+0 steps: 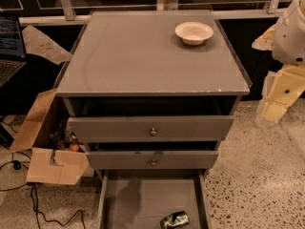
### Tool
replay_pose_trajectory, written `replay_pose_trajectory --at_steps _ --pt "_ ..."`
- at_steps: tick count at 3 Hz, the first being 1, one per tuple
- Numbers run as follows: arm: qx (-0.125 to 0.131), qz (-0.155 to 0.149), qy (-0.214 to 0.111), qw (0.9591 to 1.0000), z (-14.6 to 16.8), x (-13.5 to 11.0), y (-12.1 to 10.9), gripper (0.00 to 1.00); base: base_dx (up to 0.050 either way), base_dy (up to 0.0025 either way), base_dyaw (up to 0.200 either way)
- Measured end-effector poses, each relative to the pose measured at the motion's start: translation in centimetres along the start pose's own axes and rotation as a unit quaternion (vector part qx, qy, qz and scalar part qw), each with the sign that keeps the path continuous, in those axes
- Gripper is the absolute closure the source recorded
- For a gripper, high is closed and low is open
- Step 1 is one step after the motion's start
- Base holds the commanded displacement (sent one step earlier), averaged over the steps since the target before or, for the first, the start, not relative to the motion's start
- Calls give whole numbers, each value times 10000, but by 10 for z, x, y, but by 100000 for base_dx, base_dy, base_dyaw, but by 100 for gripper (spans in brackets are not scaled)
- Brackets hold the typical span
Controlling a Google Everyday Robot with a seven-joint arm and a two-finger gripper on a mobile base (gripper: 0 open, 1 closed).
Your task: Pick green can from bottom drawer and place on counter
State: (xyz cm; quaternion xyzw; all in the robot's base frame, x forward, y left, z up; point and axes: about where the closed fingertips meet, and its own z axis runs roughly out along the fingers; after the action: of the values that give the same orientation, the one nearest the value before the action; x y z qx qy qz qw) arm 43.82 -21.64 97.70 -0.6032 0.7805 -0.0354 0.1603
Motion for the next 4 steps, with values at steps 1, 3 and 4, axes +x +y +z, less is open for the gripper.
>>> replay_pose_trajectory --at_steps 1,3,4 --pt "1 0 0 10000 0 0 0 0 -5000 0 1" --pt "134 -128 -104 9998 -6 -3 3 0 0 0 0" --pt "8 320 -582 9978 22 -6 22 0 0 0 0"
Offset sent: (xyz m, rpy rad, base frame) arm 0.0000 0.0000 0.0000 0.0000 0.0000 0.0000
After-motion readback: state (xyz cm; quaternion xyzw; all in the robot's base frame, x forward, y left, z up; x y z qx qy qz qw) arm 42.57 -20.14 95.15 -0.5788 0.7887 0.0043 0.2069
